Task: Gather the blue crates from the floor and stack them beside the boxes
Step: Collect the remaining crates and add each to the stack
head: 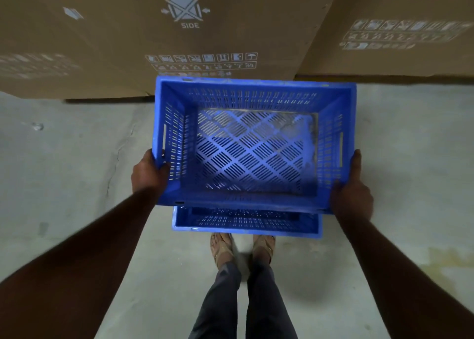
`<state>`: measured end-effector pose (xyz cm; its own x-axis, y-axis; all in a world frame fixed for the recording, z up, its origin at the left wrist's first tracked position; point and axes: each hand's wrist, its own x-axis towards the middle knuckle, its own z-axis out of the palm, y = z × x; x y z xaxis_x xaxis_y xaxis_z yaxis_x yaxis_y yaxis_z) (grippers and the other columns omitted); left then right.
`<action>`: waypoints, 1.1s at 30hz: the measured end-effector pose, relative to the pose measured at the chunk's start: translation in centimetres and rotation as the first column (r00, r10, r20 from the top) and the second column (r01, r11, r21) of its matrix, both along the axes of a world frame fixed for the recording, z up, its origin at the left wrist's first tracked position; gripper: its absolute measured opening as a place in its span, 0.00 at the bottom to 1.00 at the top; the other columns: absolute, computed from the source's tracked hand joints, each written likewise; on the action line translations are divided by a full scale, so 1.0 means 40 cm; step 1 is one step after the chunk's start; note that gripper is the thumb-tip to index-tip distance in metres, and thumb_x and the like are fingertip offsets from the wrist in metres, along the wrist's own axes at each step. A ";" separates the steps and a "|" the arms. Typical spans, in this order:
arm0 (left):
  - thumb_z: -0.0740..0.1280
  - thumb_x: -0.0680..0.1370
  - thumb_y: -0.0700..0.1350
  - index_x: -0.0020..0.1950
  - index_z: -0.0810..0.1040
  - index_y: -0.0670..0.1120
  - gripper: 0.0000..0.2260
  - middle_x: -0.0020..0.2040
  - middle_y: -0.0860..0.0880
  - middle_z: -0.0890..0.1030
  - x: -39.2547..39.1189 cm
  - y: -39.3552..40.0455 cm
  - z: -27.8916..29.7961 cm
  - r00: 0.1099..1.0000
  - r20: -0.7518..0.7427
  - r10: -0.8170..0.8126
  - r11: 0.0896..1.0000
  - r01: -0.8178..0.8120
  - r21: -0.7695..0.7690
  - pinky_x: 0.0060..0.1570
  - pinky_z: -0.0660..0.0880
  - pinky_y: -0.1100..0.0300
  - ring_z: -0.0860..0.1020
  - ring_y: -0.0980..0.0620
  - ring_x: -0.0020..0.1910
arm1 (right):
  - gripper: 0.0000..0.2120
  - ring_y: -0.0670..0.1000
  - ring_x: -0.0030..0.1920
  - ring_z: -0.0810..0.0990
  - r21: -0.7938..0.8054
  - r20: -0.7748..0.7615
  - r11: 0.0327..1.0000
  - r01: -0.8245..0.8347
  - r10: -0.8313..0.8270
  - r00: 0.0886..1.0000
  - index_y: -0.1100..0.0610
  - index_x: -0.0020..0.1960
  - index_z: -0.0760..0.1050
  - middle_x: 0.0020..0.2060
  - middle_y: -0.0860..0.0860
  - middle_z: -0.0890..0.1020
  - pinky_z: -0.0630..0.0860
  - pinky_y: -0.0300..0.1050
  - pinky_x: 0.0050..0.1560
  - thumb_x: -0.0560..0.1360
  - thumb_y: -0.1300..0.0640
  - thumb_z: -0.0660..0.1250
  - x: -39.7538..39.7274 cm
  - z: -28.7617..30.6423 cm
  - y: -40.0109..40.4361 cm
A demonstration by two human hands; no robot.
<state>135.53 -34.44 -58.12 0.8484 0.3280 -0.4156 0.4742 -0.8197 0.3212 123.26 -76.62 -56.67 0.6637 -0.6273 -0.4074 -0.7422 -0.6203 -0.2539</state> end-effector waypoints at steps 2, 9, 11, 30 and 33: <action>0.69 0.77 0.48 0.63 0.74 0.45 0.16 0.56 0.37 0.82 -0.024 0.004 0.006 0.999 -0.033 -0.021 1.000 0.021 0.005 0.54 0.76 0.44 0.80 0.33 0.55 | 0.42 0.71 0.46 0.82 0.009 -0.005 1.000 0.011 -0.011 1.000 0.42 0.83 0.42 0.46 0.71 0.82 0.77 0.59 0.48 0.80 0.58 0.64 -0.048 0.001 0.012; 0.69 0.79 0.47 0.64 0.72 0.42 0.17 0.55 0.34 0.82 -0.156 0.025 0.031 0.993 -0.089 -0.074 0.997 0.076 0.021 0.51 0.75 0.44 0.80 0.30 0.53 | 0.43 0.71 0.45 0.82 0.025 -0.066 0.998 0.052 -0.051 0.997 0.42 0.84 0.43 0.45 0.71 0.82 0.76 0.58 0.46 0.79 0.58 0.65 -0.195 0.022 0.054; 0.68 0.79 0.47 0.64 0.71 0.42 0.17 0.55 0.34 0.82 -0.185 0.029 0.039 0.992 -0.110 -0.066 0.997 0.069 0.020 0.50 0.74 0.44 0.80 0.30 0.53 | 0.43 0.71 0.45 0.82 0.025 -0.077 0.998 0.049 -0.047 0.996 0.42 0.83 0.43 0.45 0.71 0.82 0.76 0.59 0.47 0.79 0.58 0.65 -0.219 0.026 0.059; 0.68 0.79 0.43 0.63 0.70 0.40 0.15 0.57 0.34 0.82 -0.239 0.019 0.046 0.993 -0.117 0.022 1.000 -0.022 0.006 0.50 0.77 0.42 0.80 0.31 0.52 | 0.46 0.66 0.41 0.82 0.000 -0.067 0.996 0.087 -0.086 0.994 0.38 0.82 0.41 0.46 0.64 0.82 0.70 0.51 0.40 0.77 0.60 0.66 -0.240 -0.001 0.074; 0.68 0.78 0.44 0.64 0.70 0.40 0.17 0.56 0.34 0.82 -0.234 0.020 0.032 0.996 -0.088 0.005 0.999 -0.001 0.043 0.49 0.77 0.41 0.81 0.30 0.51 | 0.47 0.67 0.44 0.82 -0.021 -0.026 0.993 0.117 -0.117 0.993 0.37 0.82 0.43 0.53 0.63 0.82 0.69 0.51 0.41 0.75 0.61 0.66 -0.232 -0.015 0.081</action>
<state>126.15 -33.65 -56.85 0.8080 0.3492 -0.4745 0.5014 -0.8305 0.2427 113.97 -73.37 -57.28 0.5738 -0.7079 -0.4118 -0.8166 -0.5331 -0.2213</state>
